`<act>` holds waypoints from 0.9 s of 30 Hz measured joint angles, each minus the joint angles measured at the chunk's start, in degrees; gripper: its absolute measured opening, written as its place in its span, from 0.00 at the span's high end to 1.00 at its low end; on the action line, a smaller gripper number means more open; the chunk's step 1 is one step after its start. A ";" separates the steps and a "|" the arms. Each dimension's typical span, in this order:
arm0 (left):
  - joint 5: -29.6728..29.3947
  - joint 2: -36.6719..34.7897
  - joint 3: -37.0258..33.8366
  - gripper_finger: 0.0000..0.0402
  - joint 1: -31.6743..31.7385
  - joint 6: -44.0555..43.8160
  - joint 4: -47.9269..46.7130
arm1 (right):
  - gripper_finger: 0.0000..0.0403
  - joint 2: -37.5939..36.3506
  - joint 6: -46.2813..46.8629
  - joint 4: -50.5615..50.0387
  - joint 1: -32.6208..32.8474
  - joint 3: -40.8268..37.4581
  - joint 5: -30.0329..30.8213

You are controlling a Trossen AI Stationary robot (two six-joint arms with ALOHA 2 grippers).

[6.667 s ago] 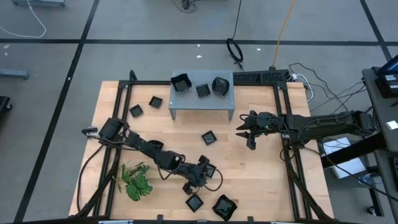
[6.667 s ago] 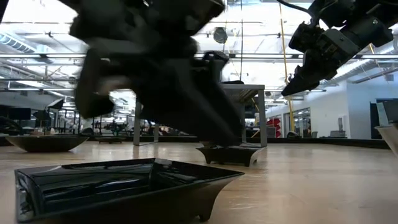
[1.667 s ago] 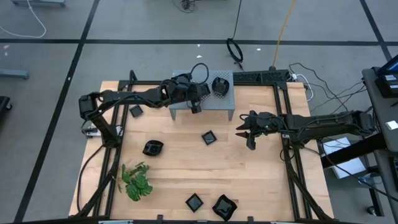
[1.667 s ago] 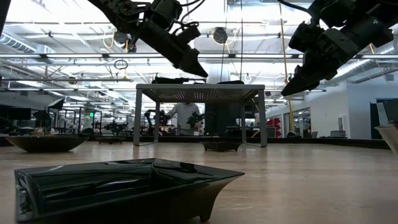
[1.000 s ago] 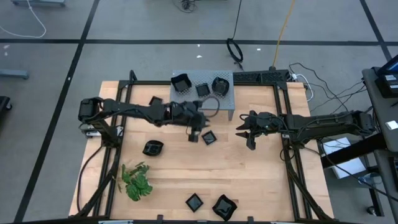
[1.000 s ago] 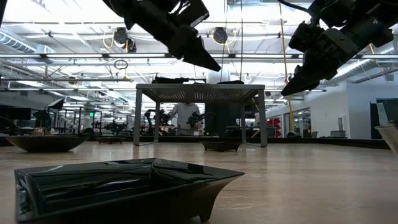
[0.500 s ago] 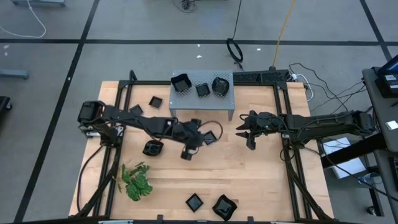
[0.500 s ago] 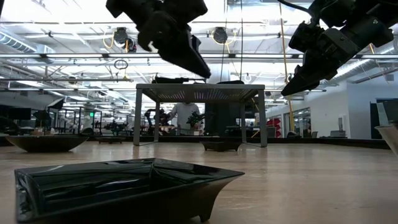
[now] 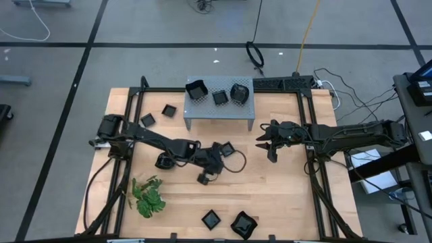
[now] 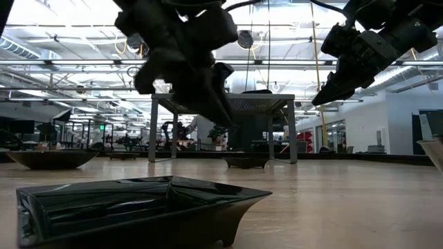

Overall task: Pick & Place Mini shaped plates
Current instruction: Stack the black square plate on top of the black square plates on the shelf

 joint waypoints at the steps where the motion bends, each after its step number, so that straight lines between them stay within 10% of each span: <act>1: -0.17 0.77 0.24 0.78 -0.23 0.95 1.80 | 0.71 -0.12 -0.01 -0.28 0.00 -0.03 0.00; 17: -11.77 7.48 0.11 0.77 -1.61 -0.18 7.85 | 0.71 0.58 0.01 5.54 0.00 -0.03 -0.02; 27: -13.63 7.43 0.17 0.47 2.12 8.03 6.77 | 0.71 0.47 0.01 5.71 0.00 -0.07 -0.01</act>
